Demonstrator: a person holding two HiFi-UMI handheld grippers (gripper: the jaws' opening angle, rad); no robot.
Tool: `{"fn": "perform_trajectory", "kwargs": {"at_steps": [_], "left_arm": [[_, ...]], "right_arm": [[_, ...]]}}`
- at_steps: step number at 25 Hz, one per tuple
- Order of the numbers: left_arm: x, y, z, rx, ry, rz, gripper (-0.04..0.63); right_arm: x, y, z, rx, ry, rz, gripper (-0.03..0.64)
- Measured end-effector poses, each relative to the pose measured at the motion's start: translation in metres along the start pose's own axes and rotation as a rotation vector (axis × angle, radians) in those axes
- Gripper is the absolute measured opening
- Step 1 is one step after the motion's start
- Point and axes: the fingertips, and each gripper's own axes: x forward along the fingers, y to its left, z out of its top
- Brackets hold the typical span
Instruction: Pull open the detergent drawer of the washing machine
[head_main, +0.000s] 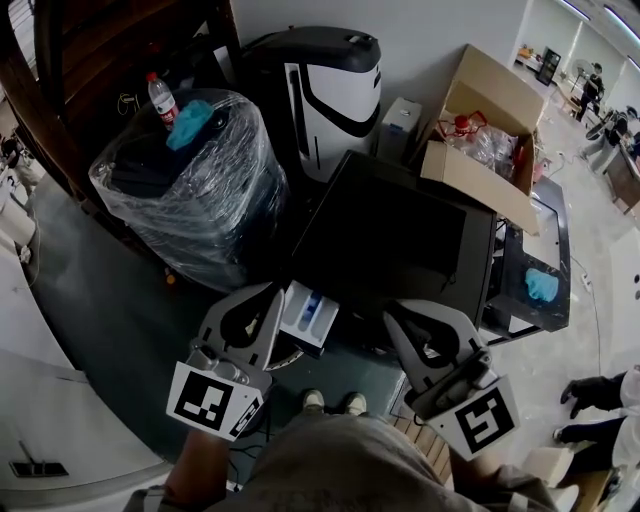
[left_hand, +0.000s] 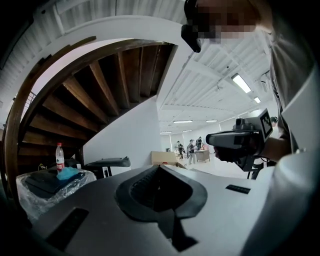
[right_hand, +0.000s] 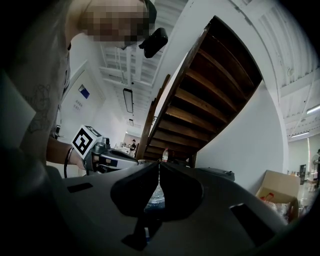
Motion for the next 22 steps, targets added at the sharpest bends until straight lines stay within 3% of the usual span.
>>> {"fn": "perform_trajectory", "kwargs": {"at_steps": [22], "left_arm": [[0.0021,-0.0025,0.0095,0.042,0.003,-0.021,0.015]], "right_arm": [[0.0012,-0.0083,-0.0080,0.016,0.015,-0.024,0.034]]}}
